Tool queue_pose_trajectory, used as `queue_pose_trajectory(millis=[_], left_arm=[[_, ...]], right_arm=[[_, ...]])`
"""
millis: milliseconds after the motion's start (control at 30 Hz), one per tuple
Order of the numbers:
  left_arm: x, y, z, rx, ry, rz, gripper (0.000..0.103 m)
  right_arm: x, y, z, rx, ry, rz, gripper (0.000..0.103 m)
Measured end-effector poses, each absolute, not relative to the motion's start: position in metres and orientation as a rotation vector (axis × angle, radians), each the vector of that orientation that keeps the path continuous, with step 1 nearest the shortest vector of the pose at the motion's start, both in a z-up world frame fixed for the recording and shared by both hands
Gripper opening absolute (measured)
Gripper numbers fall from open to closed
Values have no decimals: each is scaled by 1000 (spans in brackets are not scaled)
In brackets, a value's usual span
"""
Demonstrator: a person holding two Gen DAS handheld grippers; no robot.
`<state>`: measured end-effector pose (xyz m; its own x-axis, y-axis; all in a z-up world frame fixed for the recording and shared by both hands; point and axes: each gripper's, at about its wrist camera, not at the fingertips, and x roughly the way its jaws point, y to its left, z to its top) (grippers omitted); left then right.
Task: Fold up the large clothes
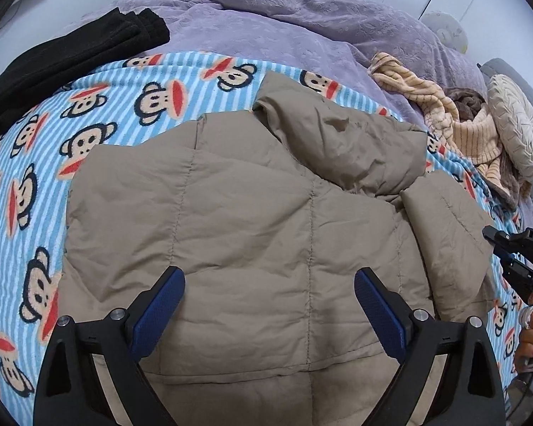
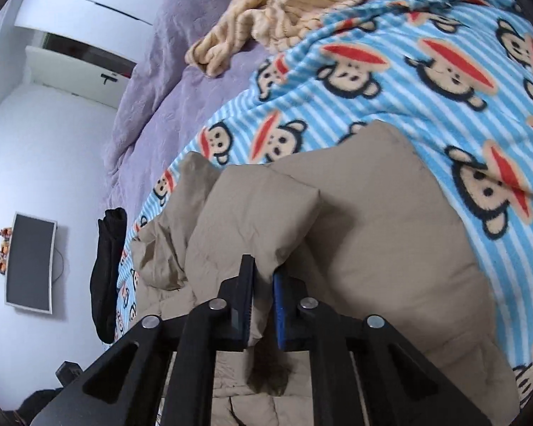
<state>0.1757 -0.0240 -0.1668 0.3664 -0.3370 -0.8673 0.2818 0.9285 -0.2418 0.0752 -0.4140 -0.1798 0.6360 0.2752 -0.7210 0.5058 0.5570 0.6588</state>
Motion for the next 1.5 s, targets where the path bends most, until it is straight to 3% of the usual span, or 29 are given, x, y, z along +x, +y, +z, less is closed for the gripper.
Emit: queue_pose_trajectory(millis=[67,233,367,633,667,733,767,800,1133,1167,1200,1233,1267,1367,1500], left_arm=[[179,-15,-165,-90,1127,-412,88],[188,12,-166,-246,1155,-442,87],[192,24,-163,-335,1162,-490,87],[193,13,-159,-450,1195,-668,87],[193,10,-161,-446,1207,-672,87],[193,2,-168,-429,1233,-671,87],[193,-1,-171,-427,1247,-674,87],[193,-4,-174,-426,1259,-677,87],[203,-43,-197,-318,1301,-654,87],[204,-48,-198,-316,1302,-657,85],[204,-52,-198,-315,1306,-664,62],[205,-58,-200,-310,1327,-678,30],[206,-62,-202,-304,1348,-680,17],[198,-65,-189,-273,1293,-678,13],[181,-48,-175,-196,1227,-640,13]], right_arm=[[91,-387,-160,871,904,-89,11],[118,-299,-127,542,931,135,11],[123,-232,-140,373,1021,241,11],[117,-201,-184,405,1220,291,13],[114,-207,-184,424,1223,293,19],[104,-221,-181,468,1214,287,44],[97,-232,-177,490,1198,269,61],[90,-245,-174,510,1183,248,65],[-15,-413,-205,1064,1096,-92,65],[-23,-424,-208,1112,1067,-116,65],[-29,-432,-210,1144,1044,-140,65],[-33,-440,-212,1165,1025,-168,65],[-35,-448,-214,1180,1008,-193,63],[-34,-465,-219,1197,998,-249,10],[-17,-462,-211,1139,987,-195,9]])
